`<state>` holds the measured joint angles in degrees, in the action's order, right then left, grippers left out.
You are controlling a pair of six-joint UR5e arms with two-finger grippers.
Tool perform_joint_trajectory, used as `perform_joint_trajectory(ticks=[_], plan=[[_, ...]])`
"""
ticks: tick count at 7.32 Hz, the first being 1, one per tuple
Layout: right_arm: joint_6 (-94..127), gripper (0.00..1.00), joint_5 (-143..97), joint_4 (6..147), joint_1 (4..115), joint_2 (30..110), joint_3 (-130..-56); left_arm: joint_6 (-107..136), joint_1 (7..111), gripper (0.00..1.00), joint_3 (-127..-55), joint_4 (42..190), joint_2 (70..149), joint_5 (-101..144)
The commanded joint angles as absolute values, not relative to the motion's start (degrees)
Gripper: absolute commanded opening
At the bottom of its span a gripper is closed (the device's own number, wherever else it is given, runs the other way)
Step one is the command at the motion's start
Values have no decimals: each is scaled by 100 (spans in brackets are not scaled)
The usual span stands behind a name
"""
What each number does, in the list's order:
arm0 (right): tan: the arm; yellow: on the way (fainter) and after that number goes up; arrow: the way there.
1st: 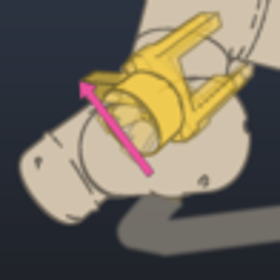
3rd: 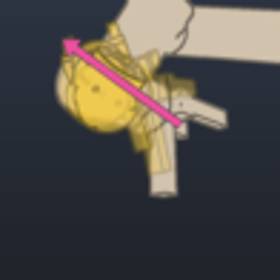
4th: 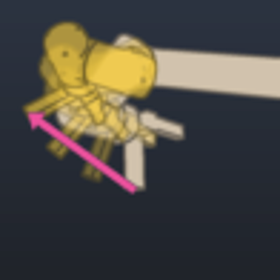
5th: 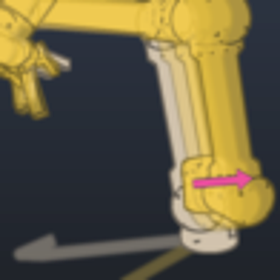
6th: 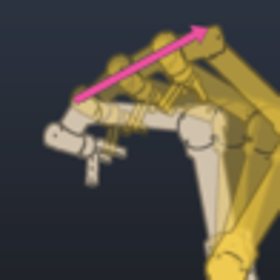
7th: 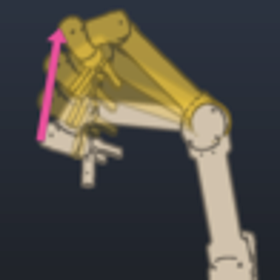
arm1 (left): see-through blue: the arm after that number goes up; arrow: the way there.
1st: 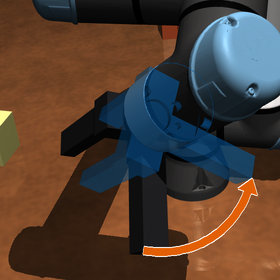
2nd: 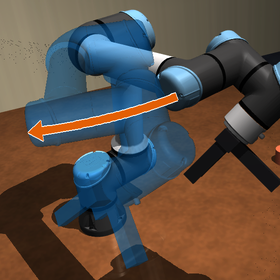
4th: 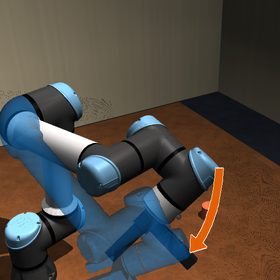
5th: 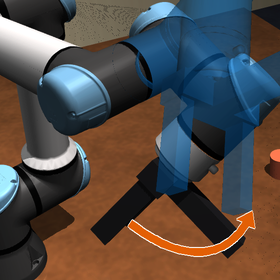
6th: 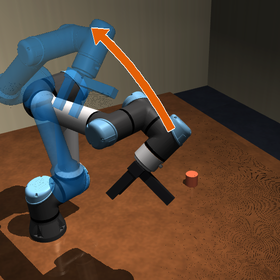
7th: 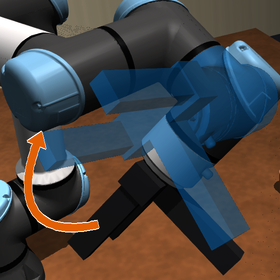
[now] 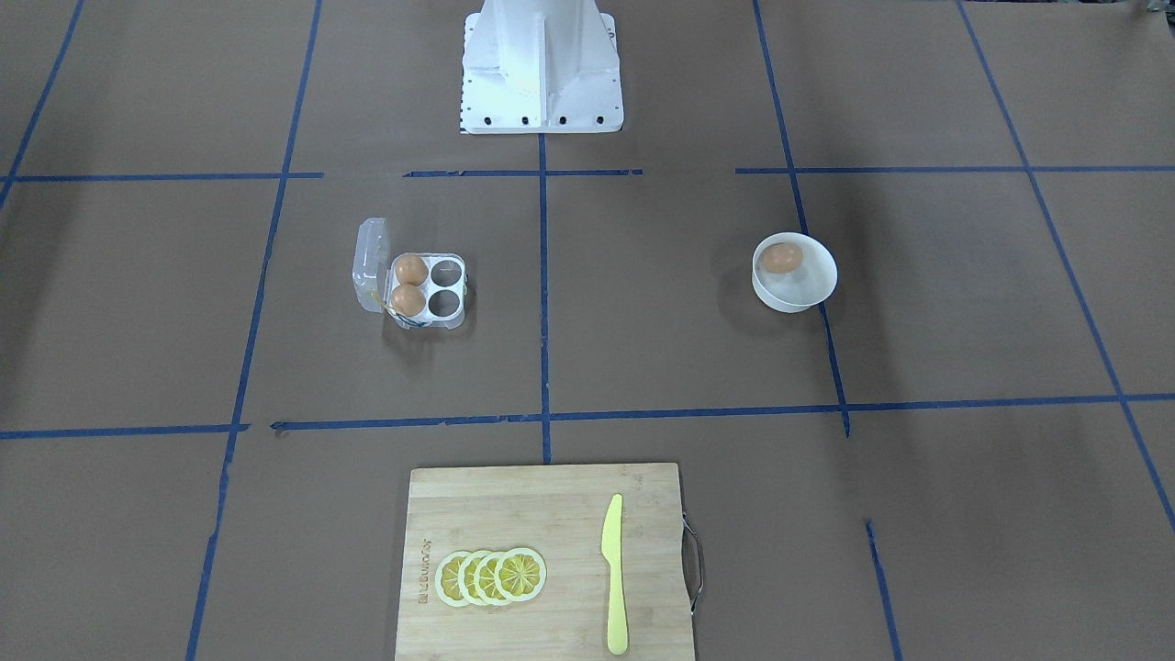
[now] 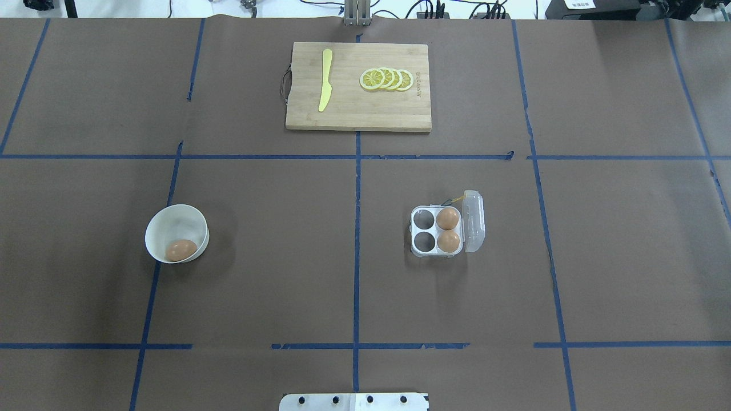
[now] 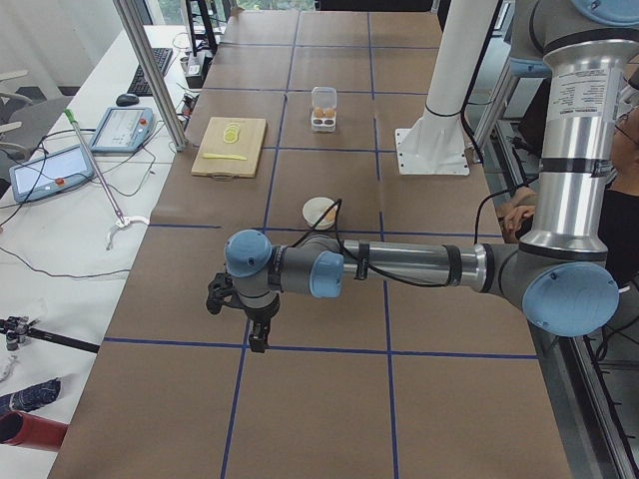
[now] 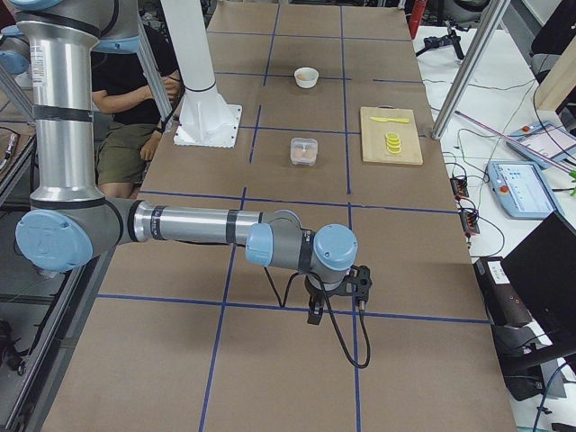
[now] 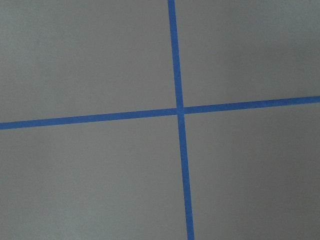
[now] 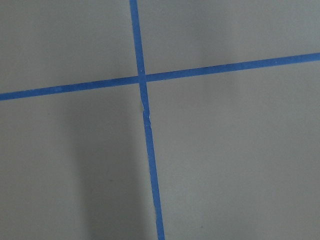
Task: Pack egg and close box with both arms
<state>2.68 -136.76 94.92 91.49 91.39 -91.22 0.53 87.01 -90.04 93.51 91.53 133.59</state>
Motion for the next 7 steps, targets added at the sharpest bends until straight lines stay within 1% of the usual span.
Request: perform_joint_trajectory(ticks=[1,2,4,5,7], plan=[[246,100,-13684,9414,9149,9132,-9158,53,8701,100,-9026,9360,9193,13359],[281,100,-13685,9413,9149,9132,-9141,88,8701,100,-9079,9352,9263,13359],[290,100,-13780,9413,9149,9123,-9184,79,8701,100,-9333,9448,10077,13359],[290,100,-14042,9413,9149,9140,-9219,97,8362,100,-9317,9761,10159,13342],[281,100,-14168,9404,9149,9132,-9220,281,7791,100,-9806,9940,10221,13403]])
